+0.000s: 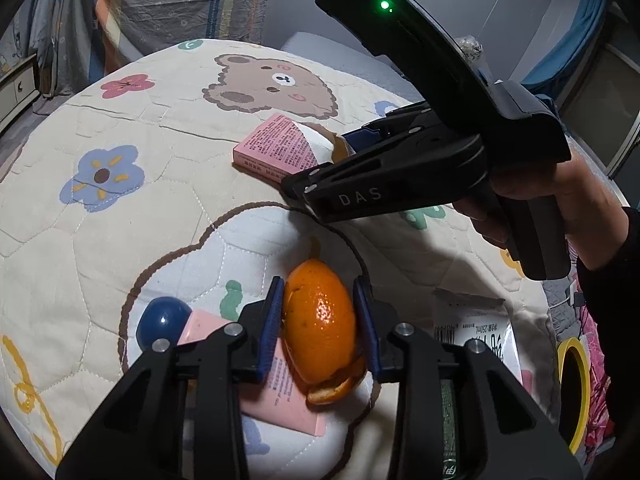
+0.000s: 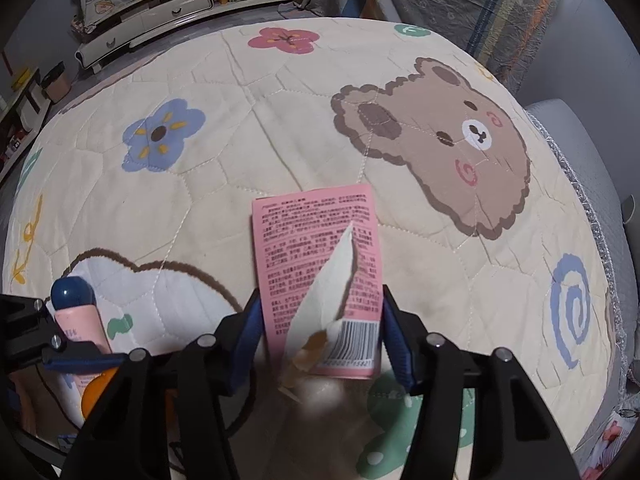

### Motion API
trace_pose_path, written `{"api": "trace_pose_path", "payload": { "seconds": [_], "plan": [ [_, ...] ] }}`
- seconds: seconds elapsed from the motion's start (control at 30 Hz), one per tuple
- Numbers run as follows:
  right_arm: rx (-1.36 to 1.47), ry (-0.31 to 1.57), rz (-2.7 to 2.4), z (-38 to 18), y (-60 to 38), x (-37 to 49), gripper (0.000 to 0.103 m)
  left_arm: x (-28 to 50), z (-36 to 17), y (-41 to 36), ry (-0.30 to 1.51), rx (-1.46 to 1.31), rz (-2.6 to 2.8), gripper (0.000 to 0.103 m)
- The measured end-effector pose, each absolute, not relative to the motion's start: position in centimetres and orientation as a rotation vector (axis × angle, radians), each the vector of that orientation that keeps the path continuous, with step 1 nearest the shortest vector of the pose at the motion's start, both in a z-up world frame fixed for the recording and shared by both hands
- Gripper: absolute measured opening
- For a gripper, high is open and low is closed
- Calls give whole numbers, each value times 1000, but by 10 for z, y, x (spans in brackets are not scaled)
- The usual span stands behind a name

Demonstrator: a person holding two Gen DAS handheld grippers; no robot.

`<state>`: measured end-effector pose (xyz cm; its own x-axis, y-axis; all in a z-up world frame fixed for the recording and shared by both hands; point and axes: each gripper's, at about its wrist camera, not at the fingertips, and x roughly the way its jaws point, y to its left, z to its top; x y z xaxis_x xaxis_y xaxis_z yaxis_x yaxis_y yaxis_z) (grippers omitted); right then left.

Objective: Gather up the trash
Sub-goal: 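Grasp the peeled orange with the left tool while the right tool grasps the pink box, then carry the orange and pink box over to the yellow bin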

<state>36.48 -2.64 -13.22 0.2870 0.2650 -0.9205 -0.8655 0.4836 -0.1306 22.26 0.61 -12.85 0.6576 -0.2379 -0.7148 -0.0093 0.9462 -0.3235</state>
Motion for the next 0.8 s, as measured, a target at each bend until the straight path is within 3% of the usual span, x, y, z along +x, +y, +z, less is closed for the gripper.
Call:
{"api": "trace_pose_path", "payload": {
  "seconds": [0.8],
  "plan": [
    [-411,791,702,-28,-89,365,47,226,-27,45,576,-222,-35,28]
  ]
}}
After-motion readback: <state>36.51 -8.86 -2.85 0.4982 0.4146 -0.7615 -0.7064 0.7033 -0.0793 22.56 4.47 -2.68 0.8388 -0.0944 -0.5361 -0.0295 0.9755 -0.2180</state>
